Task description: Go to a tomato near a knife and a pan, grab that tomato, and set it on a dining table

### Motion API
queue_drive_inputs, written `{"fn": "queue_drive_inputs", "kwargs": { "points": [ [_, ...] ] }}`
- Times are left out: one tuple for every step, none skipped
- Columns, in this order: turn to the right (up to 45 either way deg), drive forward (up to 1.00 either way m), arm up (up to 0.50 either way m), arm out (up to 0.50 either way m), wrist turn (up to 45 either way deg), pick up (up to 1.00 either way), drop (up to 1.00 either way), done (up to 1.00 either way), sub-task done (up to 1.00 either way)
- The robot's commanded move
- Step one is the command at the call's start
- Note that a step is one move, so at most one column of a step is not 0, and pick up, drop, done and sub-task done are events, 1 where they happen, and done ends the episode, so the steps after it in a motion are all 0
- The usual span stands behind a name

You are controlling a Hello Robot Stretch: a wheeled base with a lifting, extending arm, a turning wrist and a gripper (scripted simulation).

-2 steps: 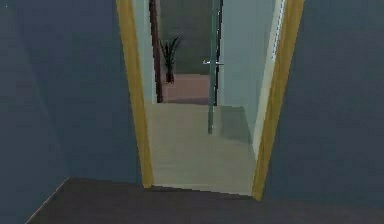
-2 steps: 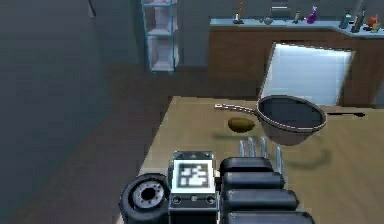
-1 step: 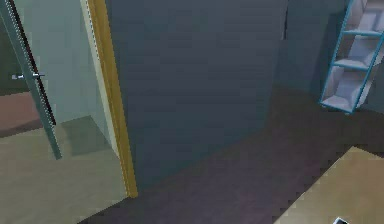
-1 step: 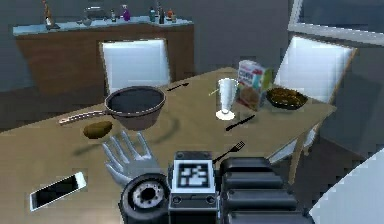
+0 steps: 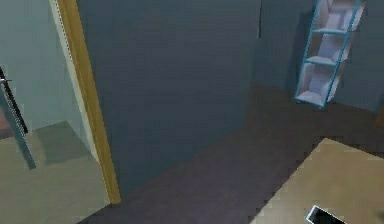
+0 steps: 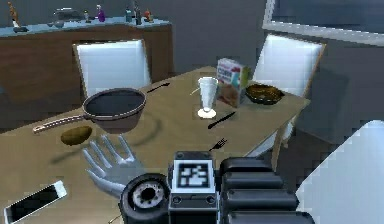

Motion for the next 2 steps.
{"fn": "queue_drive_inputs", "kwargs": {
  "points": [
    [0.0, 0.05, 0.0, 0.0, 0.0, 0.0, 0.0, 0.0, 0.0],
    [-42.0, 0.0, 0.0, 0.0, 0.0, 0.0, 0.0, 0.0, 0.0]
  ]
}}
